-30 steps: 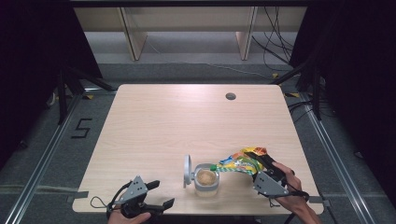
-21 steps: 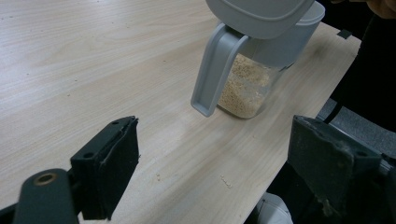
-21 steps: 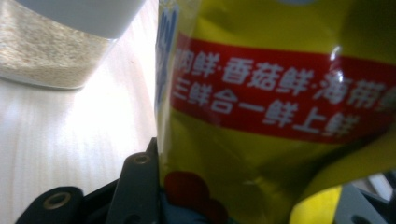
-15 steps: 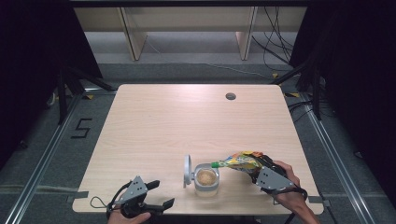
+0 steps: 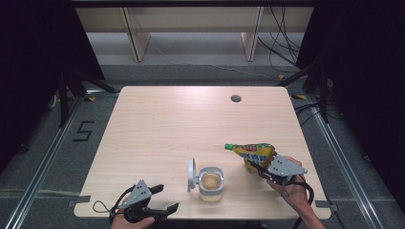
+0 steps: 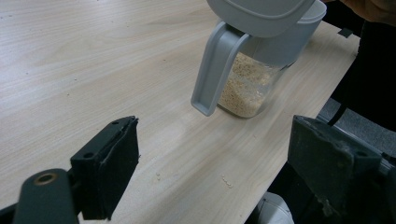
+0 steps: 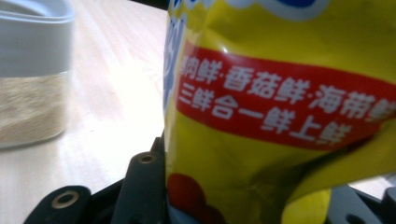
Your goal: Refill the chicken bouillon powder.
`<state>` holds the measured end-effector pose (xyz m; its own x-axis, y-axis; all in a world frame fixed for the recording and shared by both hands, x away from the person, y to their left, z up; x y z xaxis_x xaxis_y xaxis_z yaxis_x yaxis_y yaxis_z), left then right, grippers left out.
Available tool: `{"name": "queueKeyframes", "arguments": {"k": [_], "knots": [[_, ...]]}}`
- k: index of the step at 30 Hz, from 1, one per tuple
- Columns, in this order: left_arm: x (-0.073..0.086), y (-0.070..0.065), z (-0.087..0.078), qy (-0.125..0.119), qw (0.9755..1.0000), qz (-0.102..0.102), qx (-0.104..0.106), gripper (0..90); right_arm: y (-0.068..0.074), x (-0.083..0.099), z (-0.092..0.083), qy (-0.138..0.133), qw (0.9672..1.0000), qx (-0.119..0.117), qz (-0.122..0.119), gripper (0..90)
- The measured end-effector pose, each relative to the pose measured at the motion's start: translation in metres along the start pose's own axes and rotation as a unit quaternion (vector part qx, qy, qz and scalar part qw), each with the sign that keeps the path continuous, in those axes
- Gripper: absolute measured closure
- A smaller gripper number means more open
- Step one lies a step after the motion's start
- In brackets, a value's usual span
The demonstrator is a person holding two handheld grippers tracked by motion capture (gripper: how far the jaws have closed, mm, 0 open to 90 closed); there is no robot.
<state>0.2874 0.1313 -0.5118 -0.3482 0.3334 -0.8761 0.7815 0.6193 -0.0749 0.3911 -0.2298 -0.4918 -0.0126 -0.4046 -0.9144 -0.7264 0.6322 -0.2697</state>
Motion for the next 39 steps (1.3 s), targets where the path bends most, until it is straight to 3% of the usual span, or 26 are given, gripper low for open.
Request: {"name": "queueKeyframes", "arguments": {"k": [1, 8, 10, 11, 13, 15, 17, 18, 20, 22, 23, 24, 29, 30, 31, 32, 33, 34, 36, 37, 38, 39], "knots": [[0.0, 0.0, 0.0, 0.001, 1.0, 0.0, -0.001, 16.0, -0.003, 0.001, 0.001, 0.0, 1.0, 0.0, 0.0, 62.6], [0.0, 0.0, 0.0, 0.0, 1.0, -0.001, -0.001, 16.0, -0.019, 0.008, 0.004, -0.009, 0.9968, 0.012, 0.079, 62.8], [0.0, 0.0, 0.0, -0.001, 1.0, 0.001, 0.002, 16.0, -0.022, 0.011, 0.005, -0.006, 0.9959, 0.015, 0.089, 62.8], [0.0, 0.002, 0.001, -0.001, 0.9999, 0.013, 0.005, 15.9, -0.023, 0.013, 0.006, -0.006, 0.9965, 0.018, 0.082, 62.8], [0.0, 0.001, 0.0, -0.001, 0.9999, 0.013, 0.005, 16.0, -0.021, 0.018, 0.009, 0.012, 0.9954, 0.008, 0.095, 62.9], [0.0, -0.001, 0.0, -0.002, 1.0, -0.005, 0.0, 16.0, -0.021, 0.018, 0.01, 0.01, 0.9956, 0.01, 0.093, 62.9], [0.0, 0.0, 0.0, -0.007, 1.0, -0.003, 0.003, 16.0, -0.019, 0.017, 0.011, 0.015, 0.9965, 0.011, 0.081, 62.1], [-0.001, -0.001, 0.001, -0.017, 0.9997, -0.018, 0.003, 16.0, -0.019, 0.018, 0.01, 0.019, 0.9963, 0.005, 0.084, 61.8], [-0.001, -0.002, 0.002, -0.019, 0.9996, -0.019, 0.003, 16.0, -0.018, 0.019, 0.009, 0.017, 0.9957, 0.019, 0.089, 61.5], [-0.001, -0.002, 0.002, -0.02, 0.9996, -0.019, 0.003, 15.9, -0.02, 0.019, 0.007, 0.021, 0.9956, 0.016, 0.09, 60.9], [-0.001, -0.002, 0.002, -0.018, 0.9997, -0.019, 0.003, 16.0, -0.019, 0.02, 0.008, 0.02, 0.9943, 0.007, 0.105, 60.5], [-0.001, -0.002, 0.002, -0.02, 0.9996, -0.02, 0.003, 16.0, -0.02, 0.021, 0.007, 0.018, 0.992, 0.014, 0.124, 60.0], [-0.001, -0.002, 0.002, -0.019, 0.9996, -0.018, 0.004, 15.9, -0.025, 0.028, -0.001, 0.016, 0.9863, 0.008, 0.164, 59.2], [-0.001, -0.001, 0.001, -0.01, 0.9999, -0.008, 0.004, 16.0, -0.026, 0.028, 0.0, 0.009, 0.9867, 0.009, 0.162, 58.9], [0.0, -0.001, 0.001, -0.008, 0.9999, -0.008, 0.004, 16.0, -0.023, 0.029, -0.002, 0.022, 0.9838, 0.004, 0.178, 58.4], [-0.001, -0.002, 0.002, -0.019, 0.9996, -0.02, 0.002, 16.0, -0.024, 0.029, -0.003, 0.025, 0.9849, 0.005, 0.171, 57.5], [-0.001, -0.002, 0.002, -0.02, 0.9996, -0.021, 0.001, 16.0, -0.023, 0.029, -0.004, 0.03, 0.9838, 0.003, 0.177, 56.1], [0.0, 0.0, 0.0, -0.003, 1.0, -0.004, 0.001, 15.9, -0.022, 0.029, -0.004, 0.032, 0.9822, 0.002, 0.185, 55.2], [0.0, 0.001, 0.0, -0.004, 1.0, -0.004, 0.003, 16.0, -0.023, 0.029, -0.005, 0.03, 0.9813, -0.001, 0.19, 52.1], [-0.001, -0.001, 0.001, -0.018, 0.9997, -0.018, 0.001, 16.0, -0.026, 0.03, -0.004, 0.019, 0.9835, 0.005, 0.18, 50.2], [-0.001, -0.001, 0.001, -0.018, 0.9997, -0.018, 0.001, 16.0, -0.026, 0.031, -0.005, 0.031, 0.9828, 0.002, 0.182, 48.5], [-0.001, -0.001, 0.001, -0.018, 0.9997, -0.019, 0.001, 16.0, -0.027, 0.031, -0.006, 0.027, 0.9823, 0.007, 0.186, 46.6]]}}
Point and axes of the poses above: each handheld gripper's, and its own axes: z roughly forward along the jaws, x roughly out of its underside, y roughly to its left, the point moved 5 cm from there along z, roughly forward along the jaws, and after that the axes turned 8 degrees about z, right-handed, at the moved point
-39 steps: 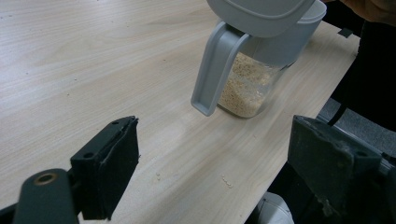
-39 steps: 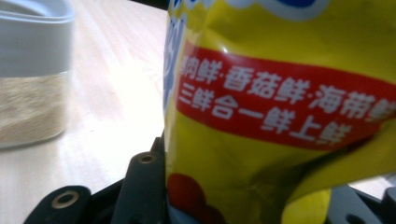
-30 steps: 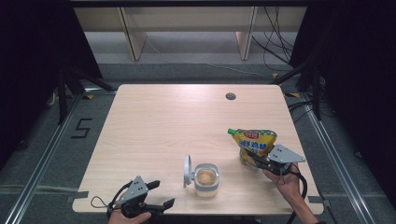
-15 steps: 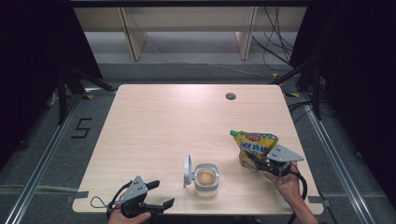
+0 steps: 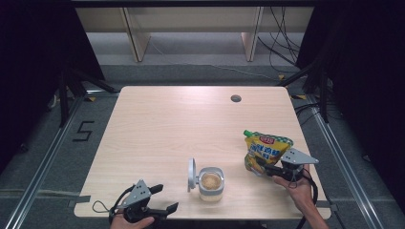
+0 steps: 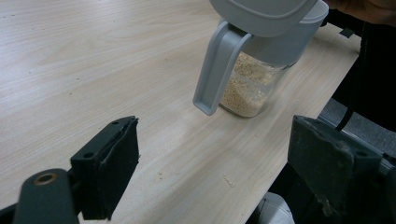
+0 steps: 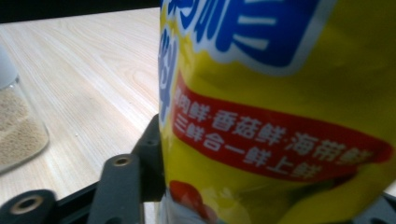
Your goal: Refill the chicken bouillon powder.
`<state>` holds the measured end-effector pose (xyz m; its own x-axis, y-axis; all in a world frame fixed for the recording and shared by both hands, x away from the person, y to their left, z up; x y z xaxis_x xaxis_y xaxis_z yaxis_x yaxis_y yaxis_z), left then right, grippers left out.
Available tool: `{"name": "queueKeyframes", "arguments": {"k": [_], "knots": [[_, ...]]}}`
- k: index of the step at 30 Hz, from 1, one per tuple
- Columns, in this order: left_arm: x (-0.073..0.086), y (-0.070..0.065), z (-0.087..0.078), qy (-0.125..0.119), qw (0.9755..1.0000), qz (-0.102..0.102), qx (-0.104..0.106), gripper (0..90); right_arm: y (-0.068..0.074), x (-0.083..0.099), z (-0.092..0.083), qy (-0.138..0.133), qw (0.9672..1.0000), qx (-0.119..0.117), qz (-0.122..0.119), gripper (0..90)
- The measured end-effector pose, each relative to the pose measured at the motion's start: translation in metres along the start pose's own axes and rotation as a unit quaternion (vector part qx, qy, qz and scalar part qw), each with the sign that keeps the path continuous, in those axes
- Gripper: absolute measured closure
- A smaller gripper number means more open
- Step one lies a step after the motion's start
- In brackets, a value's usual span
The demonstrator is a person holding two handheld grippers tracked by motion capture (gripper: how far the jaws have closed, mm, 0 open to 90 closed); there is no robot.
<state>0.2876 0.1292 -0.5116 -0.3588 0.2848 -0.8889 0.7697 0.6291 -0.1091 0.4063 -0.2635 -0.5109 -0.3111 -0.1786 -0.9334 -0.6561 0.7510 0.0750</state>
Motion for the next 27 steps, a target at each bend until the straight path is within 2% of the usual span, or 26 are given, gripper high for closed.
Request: {"name": "queueKeyframes", "arguments": {"k": [1, 2, 3, 4, 6, 7, 8, 9, 10, 11, 12, 14, 15, 16, 17, 18, 19, 20, 21, 22, 23, 24, 25, 26, 27], "knots": [[0.0, -0.001, 0.0, -0.001, 1.0, -0.001, 0.002, 16.0, 0.003, 0.001, 0.0, 0.006, 0.9996, -0.012, 0.025, 44.3], [0.0, -0.001, 0.0, -0.002, 1.0, 0.0, 0.002, 16.0, 0.002, 0.002, -0.001, 0.009, 0.9995, -0.014, 0.028, 43.2], [0.001, 0.001, -0.001, 0.009, 0.9999, 0.013, 0.003, 16.0, 0.001, 0.001, 0.0, -0.005, 0.9996, -0.007, 0.029, 43.1], [0.001, 0.0, -0.001, 0.009, 0.9999, 0.012, 0.003, 16.0, -0.001, 0.0, 0.0, -0.006, 0.9999, -0.008, 0.014, 42.7], [0.0, 0.001, -0.001, 0.009, 0.9999, 0.012, 0.001, 16.0, -0.001, 0.0, -0.001, -0.001, 0.9998, -0.012, 0.016, 41.0], [0.0, 0.001, -0.001, 0.009, 0.9999, 0.012, 0.001, 16.0, -0.002, 0.0, -0.001, -0.01, 0.9997, -0.008, 0.022, 39.9], [0.001, 0.001, -0.001, 0.009, 0.9999, 0.012, 0.001, 16.0, -0.003, -0.001, -0.001, -0.018, 0.9996, -0.006, 0.019, 38.9], [0.001, 0.001, -0.001, 0.011, 0.9998, 0.014, 0.001, 16.0, -0.001, -0.001, -0.003, -0.006, 0.9989, -0.012, 0.044, 38.5], [0.0, -0.001, 0.0, -0.003, 1.0, -0.001, 0.001, 16.0, -0.002, -0.001, -0.003, -0.017, 0.9988, -0.015, 0.044, 37.8], [0.0, -0.001, 0.0, -0.002, 1.0, 0.001, 0.002, 16.0, -0.005, -0.002, -0.004, -0.025, 0.999, -0.006, 0.038, 37.3], [0.001, 0.001, -0.001, 0.009, 0.9999, 0.012, 0.002, 16.0, -0.006, -0.002, -0.005, -0.023, 0.999, -0.016, 0.036, 37.1], [0.0, 0.001, -0.001, 0.009, 0.9999, 0.012, 0.002, 16.0, -0.003, -0.002, -0.005, -0.019, 0.9989, -0.007, 0.043, 36.9], [0.0, 0.001, -0.001, 0.009, 0.9998, 0.018, 0.002, 16.0, -0.006, -0.004, -0.002, -0.036, 0.9991, -0.003, 0.023, 36.5], [0.0, 0.002, -0.001, 0.008, 0.9996, 0.026, 0.004, 15.9, -0.005, -0.004, -0.002, -0.035, 0.999, 0.002, 0.027, 36.4], [0.0, 0.002, -0.001, 0.008, 0.9997, 0.024, 0.003, 16.0, -0.004, -0.003, -0.004, -0.021, 0.9994, -0.002, 0.026, 36.4], [0.001, 0.001, -0.001, 0.009, 0.9999, 0.012, 0.0, 16.0, -0.003, -0.002, -0.005, -0.014, 0.9995, 0.004, 0.028, 36.4], [0.0, 0.001, -0.001, 0.009, 0.9999, 0.012, 0.0, 16.0, -0.004, -0.003, -0.007, -0.01, 0.9997, 0.008, 0.019, 35.7], [0.001, 0.001, -0.001, 0.009, 0.9999, 0.011, 0.0, 16.0, -0.004, -0.004, -0.006, -0.019, 0.9995, 0.004, 0.025, 34.4], [0.0, 0.001, -0.002, 0.01, 0.9999, 0.012, -0.003, 15.9, -0.003, -0.004, -0.007, -0.028, 0.9984, 0.009, 0.048, 32.6], [0.0, 0.001, -0.002, 0.01, 0.9999, 0.012, -0.002, 16.0, -0.005, -0.004, -0.009, -0.021, 0.9989, 0.006, 0.042, 30.5], [0.0, 0.001, -0.002, 0.009, 0.9999, 0.012, -0.002, 16.0, -0.005, -0.004, -0.011, -0.019, 0.9987, 0.005, 0.047, 28.8], [0.001, 0.001, -0.003, 0.014, 0.9998, 0.016, -0.003, 16.0, -0.006, -0.003, -0.013, -0.012, 0.9983, 0.008, 0.056, 28.6], [0.0, 0.001, -0.004, 0.014, 0.9998, 0.016, -0.004, 15.9, -0.008, -0.001, -0.016, 0.002, 0.9984, 0.019, 0.054, 27.3], [0.0, 0.002, -0.004, 0.013, 0.9998, 0.016, -0.004, 16.0, -0.007, -0.001, -0.019, 0.003, 0.9974, 0.022, 0.069, 27.0], [0.0, 0.002, -0.004, 0.013, 0.9998, 0.015, -0.004, 16.0, -0.009, -0.001, -0.02, -0.003, 0.9978, 0.019, 0.063, 26.7]]}}
Point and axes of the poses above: each handheld gripper's, and its own axes: z roughly forward along the jaws, x roughly out of its underside, y roughly to its left, the point moved 5 cm from there along z, roughly forward along the jaws, and after that the axes turned 8 degrees about z, right-handed, at the moved point
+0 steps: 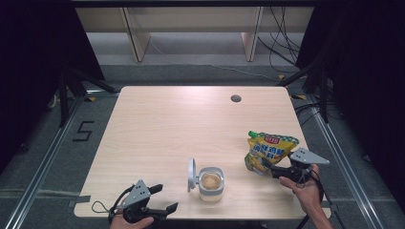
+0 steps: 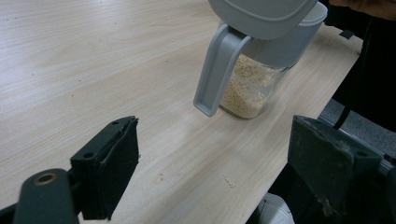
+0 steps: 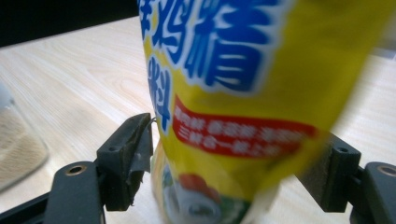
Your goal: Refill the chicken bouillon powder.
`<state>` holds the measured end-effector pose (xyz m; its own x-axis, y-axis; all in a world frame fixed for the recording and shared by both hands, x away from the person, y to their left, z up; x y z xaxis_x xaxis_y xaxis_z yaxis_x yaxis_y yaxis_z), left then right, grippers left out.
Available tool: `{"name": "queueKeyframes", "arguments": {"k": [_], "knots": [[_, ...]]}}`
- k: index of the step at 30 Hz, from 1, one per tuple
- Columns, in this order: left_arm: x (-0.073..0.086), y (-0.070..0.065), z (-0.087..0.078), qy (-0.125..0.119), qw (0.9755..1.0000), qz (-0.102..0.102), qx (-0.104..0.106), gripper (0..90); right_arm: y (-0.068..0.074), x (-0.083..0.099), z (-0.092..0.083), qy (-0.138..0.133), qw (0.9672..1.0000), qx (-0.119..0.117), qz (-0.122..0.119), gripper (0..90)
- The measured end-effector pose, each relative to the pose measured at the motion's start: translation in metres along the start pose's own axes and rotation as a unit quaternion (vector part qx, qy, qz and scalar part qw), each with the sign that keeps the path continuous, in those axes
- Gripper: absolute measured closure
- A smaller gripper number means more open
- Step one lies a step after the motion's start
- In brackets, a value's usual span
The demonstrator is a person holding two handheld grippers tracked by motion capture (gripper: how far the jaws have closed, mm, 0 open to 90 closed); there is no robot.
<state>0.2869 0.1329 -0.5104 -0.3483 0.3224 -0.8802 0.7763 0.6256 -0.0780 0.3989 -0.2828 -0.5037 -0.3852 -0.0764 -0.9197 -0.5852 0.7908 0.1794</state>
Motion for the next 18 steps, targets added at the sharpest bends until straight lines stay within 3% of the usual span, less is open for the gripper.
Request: {"name": "queueKeyframes", "arguments": {"k": [3, 5, 6, 7, 11, 12, 14, 15, 16, 17, 18], "knots": [[0.0, 0.0, 0.001, 0.001, 1.0, 0.0, 0.0, 16.0, 0.0, 0.001, -0.007, 0.002, 0.9996, 0.01, 0.026, 24.1], [0.0, -0.001, 0.003, -0.005, 1.0, -0.004, 0.003, 16.0, -0.002, 0.004, -0.01, 0.018, 0.9992, 0.031, 0.017, 22.4], [-0.001, -0.003, 0.004, -0.015, 0.9998, -0.014, 0.005, 16.0, -0.001, 0.006, -0.011, 0.021, 0.999, 0.027, 0.027, 22.7], [0.0, -0.001, 0.002, -0.001, 1.0, 0.001, 0.006, 16.0, -0.001, 0.006, -0.013, 0.022, 0.9992, 0.024, 0.023, 22.6], [0.0, 0.0, 0.002, -0.003, 1.0, -0.003, 0.005, 16.0, 0.003, 0.007, -0.019, 0.028, 0.9989, 0.029, 0.024, 22.1], [-0.001, -0.001, 0.003, -0.017, 0.9997, -0.018, 0.005, 16.0, 0.005, 0.008, -0.021, 0.033, 0.9986, 0.033, 0.025, 21.7], [0.0, 0.0, 0.002, -0.007, 0.9999, -0.007, 0.005, 16.0, 0.008, 0.009, -0.024, 0.037, 0.9984, 0.036, 0.024, 21.7], [-0.001, -0.001, 0.002, -0.011, 0.9998, -0.013, 0.001, 16.0, 0.012, 0.011, -0.027, 0.045, 0.9976, 0.039, 0.036, 21.6], [0.0, 0.0, 0.001, -0.002, 1.0, -0.001, 0.003, 15.9, 0.013, 0.012, -0.029, 0.047, 0.9974, 0.042, 0.036, 21.3], [0.0, 0.0, 0.001, -0.003, 1.0, -0.001, 0.005, 16.0, 0.013, 0.013, -0.031, 0.05, 0.9972, 0.048, 0.029, 21.1], [-0.001, -0.001, 0.003, -0.019, 0.9996, -0.019, 0.004, 16.0, 0.012, 0.013, -0.034, 0.052, 0.9973, 0.049, 0.017, 20.6]]}}
Point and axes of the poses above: each handheld gripper's, and its own axes: z roughly forward along the jaws, x roughly out of its underside, y roughly to its left, the point moved 5 cm from there along z, roughly forward along the jaws, and after that the axes turned 8 degrees about z, right-handed, at the moved point
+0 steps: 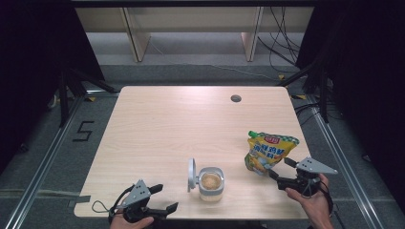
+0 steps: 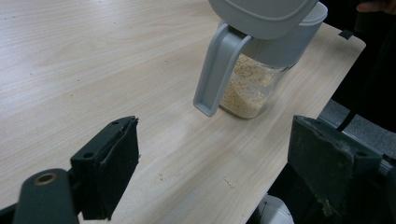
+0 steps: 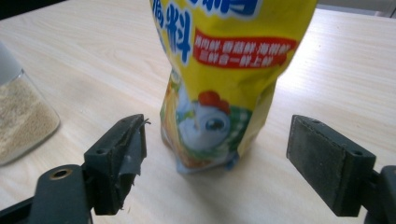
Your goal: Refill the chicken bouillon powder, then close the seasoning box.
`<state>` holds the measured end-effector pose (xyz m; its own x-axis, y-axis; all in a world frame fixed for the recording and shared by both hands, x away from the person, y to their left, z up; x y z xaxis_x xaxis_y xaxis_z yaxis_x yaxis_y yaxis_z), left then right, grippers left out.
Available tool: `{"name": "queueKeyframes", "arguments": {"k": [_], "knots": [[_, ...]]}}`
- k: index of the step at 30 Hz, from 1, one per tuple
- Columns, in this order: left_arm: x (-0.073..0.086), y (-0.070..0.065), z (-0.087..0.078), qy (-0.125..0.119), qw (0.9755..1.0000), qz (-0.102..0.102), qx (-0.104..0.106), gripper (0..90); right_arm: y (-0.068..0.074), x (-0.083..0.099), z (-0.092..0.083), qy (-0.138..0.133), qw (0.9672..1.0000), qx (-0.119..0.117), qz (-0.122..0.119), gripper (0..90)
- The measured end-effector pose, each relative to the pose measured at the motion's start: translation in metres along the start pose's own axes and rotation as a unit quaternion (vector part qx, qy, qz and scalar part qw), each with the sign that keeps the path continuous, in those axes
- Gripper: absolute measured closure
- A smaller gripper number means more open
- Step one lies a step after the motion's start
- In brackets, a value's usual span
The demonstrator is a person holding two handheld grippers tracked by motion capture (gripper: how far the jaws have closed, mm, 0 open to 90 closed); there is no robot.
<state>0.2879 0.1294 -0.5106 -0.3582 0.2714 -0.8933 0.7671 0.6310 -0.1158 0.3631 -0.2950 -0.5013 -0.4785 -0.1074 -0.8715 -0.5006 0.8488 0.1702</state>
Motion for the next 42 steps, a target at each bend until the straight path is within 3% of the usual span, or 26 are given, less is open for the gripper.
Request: {"name": "queueKeyframes", "arguments": {"k": [2, 3, 4, 5, 6, 7, 9, 11, 13, 15, 16, 17, 18, 19, 22, 23, 25, 27, 31, 34, 35, 36, 37, 39, 40, 42], "knots": [[0.0, 0.0, 0.0, 0.0, 1.0, 0.0, -0.001, 16.0, 0.002, 0.002, -0.004, 0.0, 1.0, 0.002, 0.007, 18.9], [0.0, 0.001, 0.0, 0.001, 1.0, 0.0, -0.001, 16.0, 0.004, 0.004, -0.005, 0.002, 0.9997, -0.002, 0.024, 17.7], [0.0, 0.001, 0.0, 0.0, 1.0, -0.001, -0.002, 15.9, 0.006, 0.006, -0.006, 0.004, 0.9997, -0.002, 0.024, 17.3], [0.001, 0.004, -0.002, 0.016, 0.9997, 0.017, -0.002, 15.9, 0.007, 0.007, -0.008, 0.006, 0.9997, -0.004, 0.024, 16.7], [0.001, 0.003, -0.002, 0.016, 0.9997, 0.015, -0.004, 15.9, 0.006, 0.008, -0.008, 0.015, 0.9999, 0.0, 0.008, 15.7], [0.0, 0.003, -0.002, 0.012, 0.9999, 0.011, -0.003, 16.0, 0.009, 0.01, -0.009, 0.016, 0.9997, 0.001, 0.018, 15.8], [-0.003, 0.003, -0.003, 0.01, 0.9999, 0.008, -0.004, 15.9, 0.011, 0.012, -0.009, 0.021, 0.9997, -0.009, 0.003, 15.8], [-0.006, 0.003, -0.003, 0.005, 1.0, 0.008, -0.002, 16.0, 0.017, 0.016, -0.011, 0.041, 0.9989, -0.007, 0.023, 15.9], [-0.009, 0.004, -0.004, 0.004, 0.9999, 0.01, -0.003, 16.0, 0.016, 0.019, -0.011, 0.044, 0.999, -0.004, 0.001, 15.9], [-0.011, 0.003, -0.003, 0.001, 1.0, 0.006, -0.006, 16.4, 0.018, 0.019, -0.013, 0.042, 0.9991, -0.003, -0.003, 16.1], [-0.012, 0.003, -0.003, 0.002, 0.9999, 0.012, -0.005, 17.2, 0.021, 0.021, -0.015, 0.05, 0.9986, 0.003, 0.019, 16.1], [-0.013, 0.002, -0.003, 0.0, 0.9999, 0.011, -0.005, 17.9, 0.019, 0.021, -0.015, 0.046, 0.9989, 0.003, 0.004, 16.1], [-0.014, 0.002, -0.003, 0.002, 0.9999, 0.016, -0.004, 18.0, 0.019, 0.022, -0.016, 0.045, 0.9989, 0.008, 0.002, 16.1], [-0.016, 0.002, -0.003, 0.002, 0.9998, 0.017, -0.005, 18.4, 0.022, 0.024, -0.019, 0.057, 0.9981, 0.008, 0.021, 16.1], [-0.023, -0.001, -0.002, -0.002, 0.9998, 0.02, -0.003, 22.8, 0.021, 0.025, -0.018, 0.054, 0.9985, 0.004, 0.008, 16.2], [-0.026, 0.0, -0.002, -0.003, 0.9996, 0.028, -0.002, 25.3, 0.024, 0.027, -0.019, 0.059, 0.998, 0.007, 0.023, 16.4], [-0.031, 0.0, -0.001, -0.007, 0.9995, 0.03, -0.007, 29.4, 0.022, 0.027, -0.018, 0.059, 0.9982, 0.005, 0.006, 16.4], [-0.037, 0.001, 0.001, -0.009, 0.9992, 0.038, -0.009, 39.7, 0.024, 0.029, -0.018, 0.066, 0.9976, 0.008, 0.02, 16.6], [-0.046, 0.0, 0.007, -0.021, 0.9982, 0.057, -0.004, 60.0, 0.021, 0.027, -0.018, 0.064, 0.9979, 0.006, -0.002, 16.7], [-0.049, 0.0, 0.01, -0.009, 0.9973, 0.07, -0.019, 74.6, 0.023, 0.029, -0.018, 0.067, 0.9977, 0.008, 0.01, 16.8], [-0.05, -0.001, 0.011, -0.011, 0.9972, 0.072, -0.018, 78.6, 0.019, 0.028, -0.017, 0.068, 0.9976, 0.011, -0.011, 16.8], [-0.052, -0.002, 0.011, -0.011, 0.9967, 0.079, -0.018, 82.2, 0.021, 0.028, -0.017, 0.068, 0.9976, 0.006, -0.012, 17.0], [-0.053, -0.004, 0.012, -0.017, 0.9972, 0.071, -0.014, 84.7, 0.022, 0.029, -0.018, 0.071, 0.9975, 0.005, -0.002, 17.2], [-0.055, -0.004, 0.011, -0.01, 0.996, 0.087, -0.02, 88.6, 0.022, 0.028, -0.017, 0.067, 0.9976, 0.008, -0.014, 17.2], [-0.057, -0.005, 0.012, -0.009, 0.9953, 0.095, -0.02, 89.0, 0.023, 0.029, -0.017, 0.065, 0.9978, 0.01, -0.003, 17.3], [-0.06, -0.006, 0.012, -0.013, 0.9944, 0.104, -0.016, 89.1, 0.022, 0.029, -0.017, 0.065, 0.9978, 0.01, -0.009, 17.3]]}}
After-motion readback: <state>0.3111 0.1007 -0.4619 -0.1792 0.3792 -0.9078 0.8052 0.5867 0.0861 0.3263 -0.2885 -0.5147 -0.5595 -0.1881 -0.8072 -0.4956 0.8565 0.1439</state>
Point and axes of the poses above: each handheld gripper's, and its own axes: z roughly forward along the jaws, x roughly out of its underside, y roughly to its left, the point moved 5 cm from there along z, roughly forward along the jaws, and after that the axes turned 8 degrees about z, right-handed, at the moved point
